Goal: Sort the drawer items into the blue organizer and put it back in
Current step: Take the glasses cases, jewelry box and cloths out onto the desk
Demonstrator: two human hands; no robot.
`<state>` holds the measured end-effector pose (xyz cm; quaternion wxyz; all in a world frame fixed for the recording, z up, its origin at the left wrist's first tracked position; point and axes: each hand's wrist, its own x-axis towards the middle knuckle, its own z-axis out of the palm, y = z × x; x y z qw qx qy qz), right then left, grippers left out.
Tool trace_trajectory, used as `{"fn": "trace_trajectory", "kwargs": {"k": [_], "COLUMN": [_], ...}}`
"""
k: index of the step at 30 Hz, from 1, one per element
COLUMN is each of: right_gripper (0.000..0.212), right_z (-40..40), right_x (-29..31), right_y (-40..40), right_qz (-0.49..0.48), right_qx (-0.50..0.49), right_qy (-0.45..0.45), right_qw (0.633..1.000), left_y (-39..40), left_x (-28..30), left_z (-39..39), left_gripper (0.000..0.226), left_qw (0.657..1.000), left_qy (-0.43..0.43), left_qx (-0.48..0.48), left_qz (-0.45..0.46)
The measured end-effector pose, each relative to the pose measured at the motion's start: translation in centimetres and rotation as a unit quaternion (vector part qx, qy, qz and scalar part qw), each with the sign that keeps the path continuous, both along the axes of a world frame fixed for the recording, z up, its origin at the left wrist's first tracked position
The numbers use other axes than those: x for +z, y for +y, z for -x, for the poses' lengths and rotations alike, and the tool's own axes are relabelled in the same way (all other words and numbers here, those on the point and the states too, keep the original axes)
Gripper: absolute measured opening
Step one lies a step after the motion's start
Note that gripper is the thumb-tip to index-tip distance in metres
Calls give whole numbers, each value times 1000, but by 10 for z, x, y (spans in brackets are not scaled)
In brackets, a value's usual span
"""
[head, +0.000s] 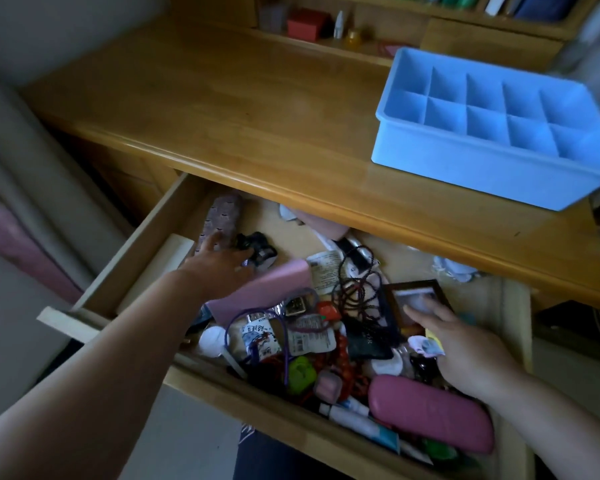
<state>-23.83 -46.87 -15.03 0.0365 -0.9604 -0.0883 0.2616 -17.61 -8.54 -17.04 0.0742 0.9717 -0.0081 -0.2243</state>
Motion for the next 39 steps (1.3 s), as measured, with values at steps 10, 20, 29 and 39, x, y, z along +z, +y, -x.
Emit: {"fn": "trace_trajectory", "kwargs": {"k": [10, 20, 29, 39], "right_gripper": [65, 84, 67, 52], "right_z": [4, -58, -60, 11], "right_x": [-2, -16, -16, 12], "right_y": [-17, -16, -13, -16], "right_qz": [-183, -8, 78, -148], "right_qx": [-87, -216, -110, -25], "right_qy": [-107, -83, 4, -182], "right_qw": [973, 973, 991, 972], "left_y": [-37, -107, -76, -95], "left_x": [27, 9, 0, 43], "left_z": [-24, -88, -50, 14], "left_gripper": [41, 62, 71, 37], "left_qw": [978, 995, 997, 966], "left_qy": [-207, -61, -58, -231], "left_qx": [1, -53, -41, -22], "left_qz": [-10, -64, -43, 111]}}
